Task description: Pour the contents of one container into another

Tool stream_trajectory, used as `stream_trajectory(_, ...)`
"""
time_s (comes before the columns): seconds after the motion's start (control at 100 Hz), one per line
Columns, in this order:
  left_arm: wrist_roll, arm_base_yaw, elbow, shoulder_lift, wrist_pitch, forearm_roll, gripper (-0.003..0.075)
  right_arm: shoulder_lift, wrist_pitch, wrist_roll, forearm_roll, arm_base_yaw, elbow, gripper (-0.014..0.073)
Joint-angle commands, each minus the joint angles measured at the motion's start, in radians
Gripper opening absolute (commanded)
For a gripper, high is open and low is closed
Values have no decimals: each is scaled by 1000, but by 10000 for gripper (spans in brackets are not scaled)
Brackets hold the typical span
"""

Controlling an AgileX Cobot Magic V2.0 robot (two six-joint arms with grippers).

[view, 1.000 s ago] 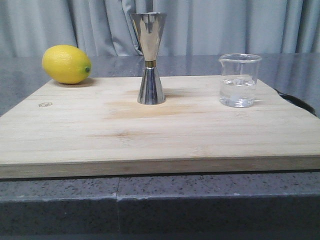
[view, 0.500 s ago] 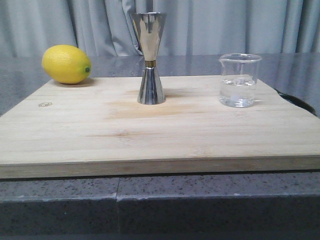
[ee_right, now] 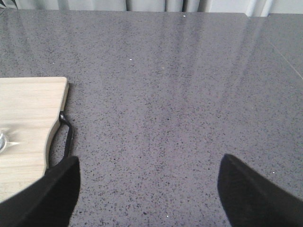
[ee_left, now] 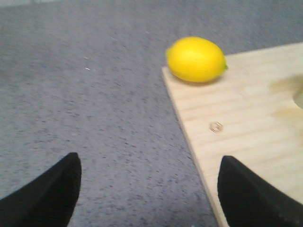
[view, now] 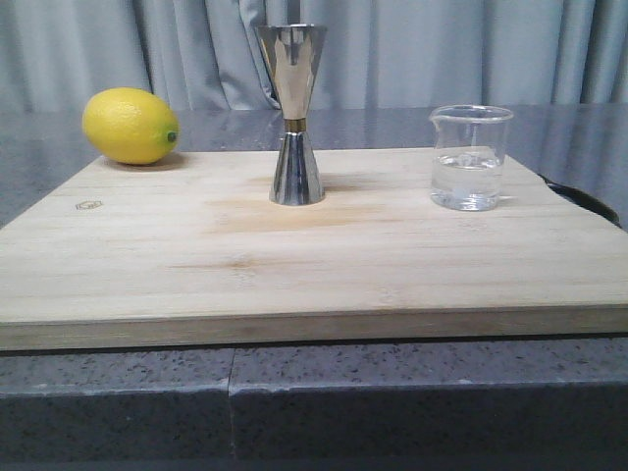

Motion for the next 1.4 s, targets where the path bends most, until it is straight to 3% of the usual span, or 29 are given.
stream_trajectory(0.0, 179, -1, -41, 74, -7, -203, 554, 17, -71, -2, -5, -5, -36, 522)
stream_trajectory(0.21, 563, -1, -41, 245, 51, -593, 554, 17, -71, -2, -5, -5, -36, 522)
stream_trajectory(0.38, 961, -1, -41, 382, 96, -897, 554, 17, -71, -2, -5, -5, -36, 522)
stream_trajectory(0.55, 1247, -1, -41, 506, 138, -1121, 554, 17, -75, -2, -5, -5, -36, 522)
stream_trajectory(0.71, 1467, -1, -41, 644, 290, -1265, 554, 17, -93, -2, -5, -5, -36, 522)
stream_trajectory(1.15, 1797, -1, -41, 926, 523, -1501, 554, 17, -94, -2, -5, -5, -36, 522)
stream_trajectory(1.39, 1936, -66, -47, 998, 528, -1569, 554, 17, -92, -2, -5, -5, -36, 522)
